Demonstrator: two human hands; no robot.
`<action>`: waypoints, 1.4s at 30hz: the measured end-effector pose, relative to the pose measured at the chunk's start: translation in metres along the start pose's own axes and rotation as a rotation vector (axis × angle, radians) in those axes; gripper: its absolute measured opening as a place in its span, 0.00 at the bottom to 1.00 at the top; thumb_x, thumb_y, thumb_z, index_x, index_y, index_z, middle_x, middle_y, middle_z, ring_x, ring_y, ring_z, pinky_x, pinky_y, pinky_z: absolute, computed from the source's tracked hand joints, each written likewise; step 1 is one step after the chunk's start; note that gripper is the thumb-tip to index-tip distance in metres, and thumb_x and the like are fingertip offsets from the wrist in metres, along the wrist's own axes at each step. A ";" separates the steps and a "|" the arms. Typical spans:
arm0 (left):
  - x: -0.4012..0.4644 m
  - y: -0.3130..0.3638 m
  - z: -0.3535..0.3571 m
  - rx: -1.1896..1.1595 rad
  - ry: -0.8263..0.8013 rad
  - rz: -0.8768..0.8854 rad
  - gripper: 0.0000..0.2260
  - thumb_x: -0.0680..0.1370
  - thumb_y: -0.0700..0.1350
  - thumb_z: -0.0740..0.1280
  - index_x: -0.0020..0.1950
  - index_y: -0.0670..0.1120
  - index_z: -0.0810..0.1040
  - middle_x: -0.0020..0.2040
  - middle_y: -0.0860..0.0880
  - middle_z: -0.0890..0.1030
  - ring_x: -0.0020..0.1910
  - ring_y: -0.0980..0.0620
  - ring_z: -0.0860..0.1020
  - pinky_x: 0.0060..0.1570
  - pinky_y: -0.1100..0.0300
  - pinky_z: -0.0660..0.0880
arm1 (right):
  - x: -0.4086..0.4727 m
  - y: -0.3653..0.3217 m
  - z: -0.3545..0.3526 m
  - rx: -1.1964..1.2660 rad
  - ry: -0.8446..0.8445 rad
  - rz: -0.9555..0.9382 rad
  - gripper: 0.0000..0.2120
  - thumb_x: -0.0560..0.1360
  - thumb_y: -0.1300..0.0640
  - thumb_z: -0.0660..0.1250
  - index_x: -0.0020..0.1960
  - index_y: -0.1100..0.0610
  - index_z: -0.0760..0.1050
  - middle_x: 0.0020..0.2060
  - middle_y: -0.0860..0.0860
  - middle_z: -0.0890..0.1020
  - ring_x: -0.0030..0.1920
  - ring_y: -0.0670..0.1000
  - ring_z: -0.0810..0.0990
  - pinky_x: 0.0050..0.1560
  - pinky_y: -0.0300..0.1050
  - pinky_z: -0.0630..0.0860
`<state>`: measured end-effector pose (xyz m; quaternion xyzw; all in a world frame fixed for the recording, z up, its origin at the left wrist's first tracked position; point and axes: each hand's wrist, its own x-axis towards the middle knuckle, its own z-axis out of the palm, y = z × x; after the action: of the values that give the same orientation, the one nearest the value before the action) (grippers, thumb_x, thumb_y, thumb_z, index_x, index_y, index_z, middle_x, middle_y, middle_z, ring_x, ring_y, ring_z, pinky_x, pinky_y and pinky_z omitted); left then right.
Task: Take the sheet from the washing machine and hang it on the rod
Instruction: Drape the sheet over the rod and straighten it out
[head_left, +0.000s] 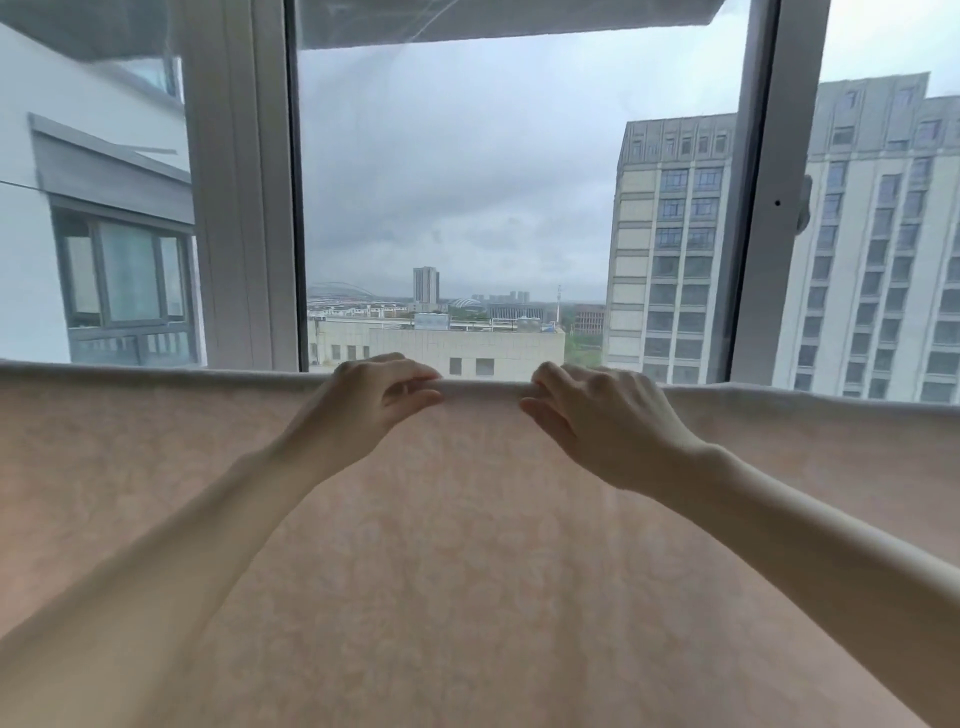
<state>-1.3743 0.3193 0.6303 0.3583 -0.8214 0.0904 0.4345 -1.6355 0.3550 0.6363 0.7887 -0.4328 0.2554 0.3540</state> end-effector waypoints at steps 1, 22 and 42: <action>-0.002 -0.007 -0.004 0.011 0.000 0.001 0.20 0.74 0.60 0.63 0.56 0.48 0.82 0.44 0.61 0.79 0.45 0.62 0.78 0.47 0.64 0.74 | 0.000 0.002 0.003 -0.029 0.009 0.004 0.23 0.79 0.38 0.45 0.48 0.54 0.69 0.36 0.48 0.78 0.31 0.53 0.78 0.31 0.46 0.74; -0.067 -0.194 -0.137 -0.017 0.016 0.073 0.14 0.73 0.51 0.69 0.55 0.46 0.83 0.46 0.56 0.83 0.47 0.63 0.79 0.49 0.70 0.73 | 0.114 -0.172 0.048 0.110 0.130 0.059 0.18 0.80 0.44 0.53 0.57 0.55 0.72 0.47 0.50 0.82 0.41 0.50 0.81 0.41 0.50 0.79; -0.052 -0.186 -0.128 -0.172 0.021 0.136 0.13 0.75 0.53 0.69 0.53 0.47 0.83 0.49 0.54 0.82 0.45 0.59 0.81 0.48 0.54 0.79 | 0.155 -0.213 0.054 0.230 0.112 0.110 0.14 0.80 0.48 0.52 0.54 0.56 0.70 0.43 0.52 0.82 0.35 0.50 0.79 0.35 0.49 0.78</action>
<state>-1.1482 0.2699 0.6376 0.2620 -0.8439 0.0526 0.4652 -1.3701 0.3145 0.6407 0.7837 -0.4229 0.3660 0.2704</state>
